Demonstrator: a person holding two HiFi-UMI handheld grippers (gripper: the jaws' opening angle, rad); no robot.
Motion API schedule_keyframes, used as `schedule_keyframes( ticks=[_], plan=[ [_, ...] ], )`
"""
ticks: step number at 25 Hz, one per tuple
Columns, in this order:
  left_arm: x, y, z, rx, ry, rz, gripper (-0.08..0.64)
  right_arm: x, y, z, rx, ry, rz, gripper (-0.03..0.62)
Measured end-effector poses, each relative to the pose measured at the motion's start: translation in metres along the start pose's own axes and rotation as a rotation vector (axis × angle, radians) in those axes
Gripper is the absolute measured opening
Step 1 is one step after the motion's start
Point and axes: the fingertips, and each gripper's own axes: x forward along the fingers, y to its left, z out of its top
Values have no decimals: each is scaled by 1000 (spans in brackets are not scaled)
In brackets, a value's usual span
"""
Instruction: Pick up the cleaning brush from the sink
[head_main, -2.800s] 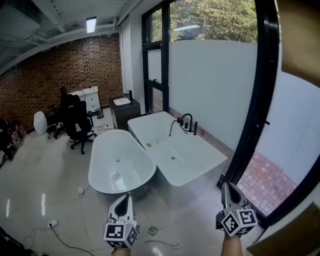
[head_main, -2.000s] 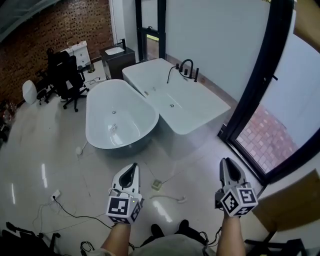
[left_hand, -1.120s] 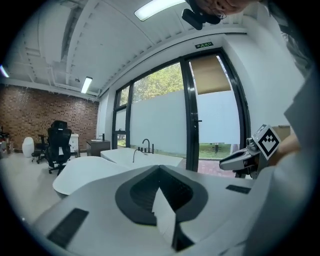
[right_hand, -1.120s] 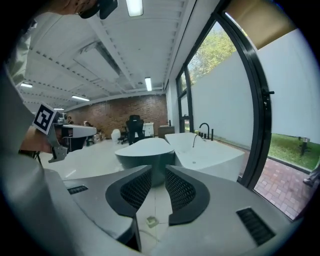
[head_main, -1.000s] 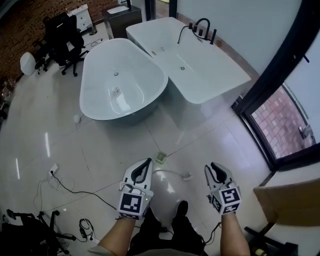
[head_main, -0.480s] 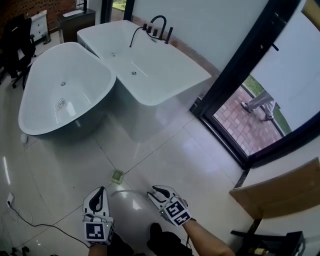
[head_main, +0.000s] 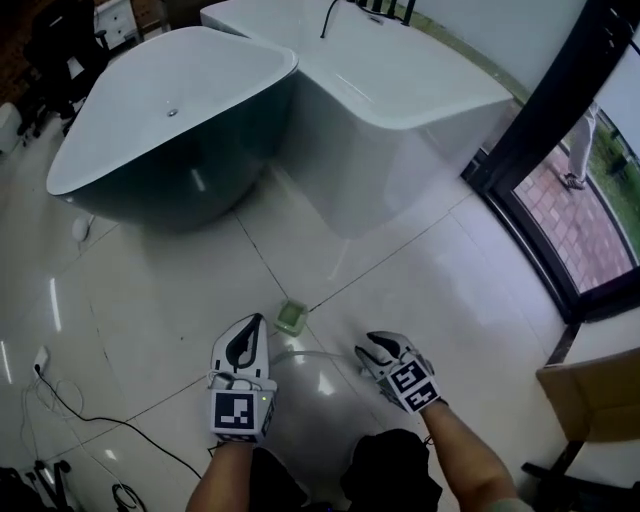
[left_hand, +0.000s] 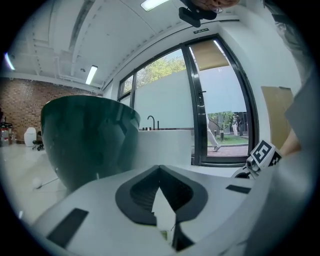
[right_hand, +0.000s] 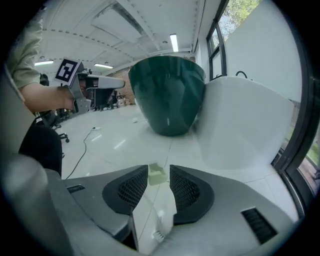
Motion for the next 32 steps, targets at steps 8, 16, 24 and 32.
schedule_keyframes(
  ticks=[8,16,24,32],
  plan=[
    [33,4,-104,-14,18,36,-9,87,-3,-134,-84,139,95,120],
    [37,23,-124,-58,12,68,-9,143,1,-224,-181,305,159,120],
    [61,11,-144,-42,51,16,-9,168,4,-258,-179,393,171,120],
    [70,20,-143,-94,-4,-7,-11,200,9,-318,-219,541,196,121]
  ],
)
